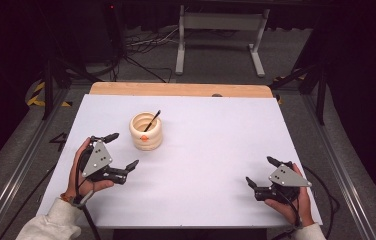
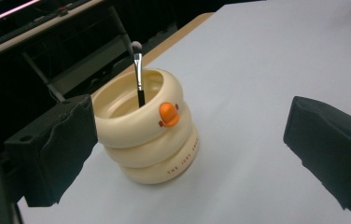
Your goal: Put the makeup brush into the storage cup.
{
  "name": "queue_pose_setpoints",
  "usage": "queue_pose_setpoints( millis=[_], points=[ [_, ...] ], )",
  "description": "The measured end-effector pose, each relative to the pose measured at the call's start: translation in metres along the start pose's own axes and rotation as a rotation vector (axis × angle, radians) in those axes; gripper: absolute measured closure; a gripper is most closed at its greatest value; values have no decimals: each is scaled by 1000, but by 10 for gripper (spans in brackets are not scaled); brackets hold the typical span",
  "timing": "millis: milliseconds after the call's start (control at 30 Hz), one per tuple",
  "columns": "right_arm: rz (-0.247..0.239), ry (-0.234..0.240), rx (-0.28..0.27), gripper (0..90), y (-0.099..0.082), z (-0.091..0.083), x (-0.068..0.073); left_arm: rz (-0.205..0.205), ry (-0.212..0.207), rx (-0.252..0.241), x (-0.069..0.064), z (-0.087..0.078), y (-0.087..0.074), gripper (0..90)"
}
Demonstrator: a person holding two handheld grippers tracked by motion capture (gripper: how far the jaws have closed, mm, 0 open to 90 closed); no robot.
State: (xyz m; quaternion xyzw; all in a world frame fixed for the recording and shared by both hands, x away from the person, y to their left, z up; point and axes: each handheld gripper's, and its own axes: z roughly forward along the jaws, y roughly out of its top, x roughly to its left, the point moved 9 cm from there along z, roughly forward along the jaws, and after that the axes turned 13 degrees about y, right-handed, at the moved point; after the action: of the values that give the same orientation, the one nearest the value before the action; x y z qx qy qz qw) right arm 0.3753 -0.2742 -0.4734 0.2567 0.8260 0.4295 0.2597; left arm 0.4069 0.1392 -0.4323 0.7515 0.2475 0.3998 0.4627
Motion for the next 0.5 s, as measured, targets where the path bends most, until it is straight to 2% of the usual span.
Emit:
queue_pose_setpoints(
  millis=[133, 500],
  points=[
    [-1, -2, 3, 69, 0, 0, 0, 19, -12, 14, -5, -2, -5, 35],
    [-10, -3, 1, 69, 0, -1, 1, 11, -38, 27, -14, -9, -15, 37]
  ],
)
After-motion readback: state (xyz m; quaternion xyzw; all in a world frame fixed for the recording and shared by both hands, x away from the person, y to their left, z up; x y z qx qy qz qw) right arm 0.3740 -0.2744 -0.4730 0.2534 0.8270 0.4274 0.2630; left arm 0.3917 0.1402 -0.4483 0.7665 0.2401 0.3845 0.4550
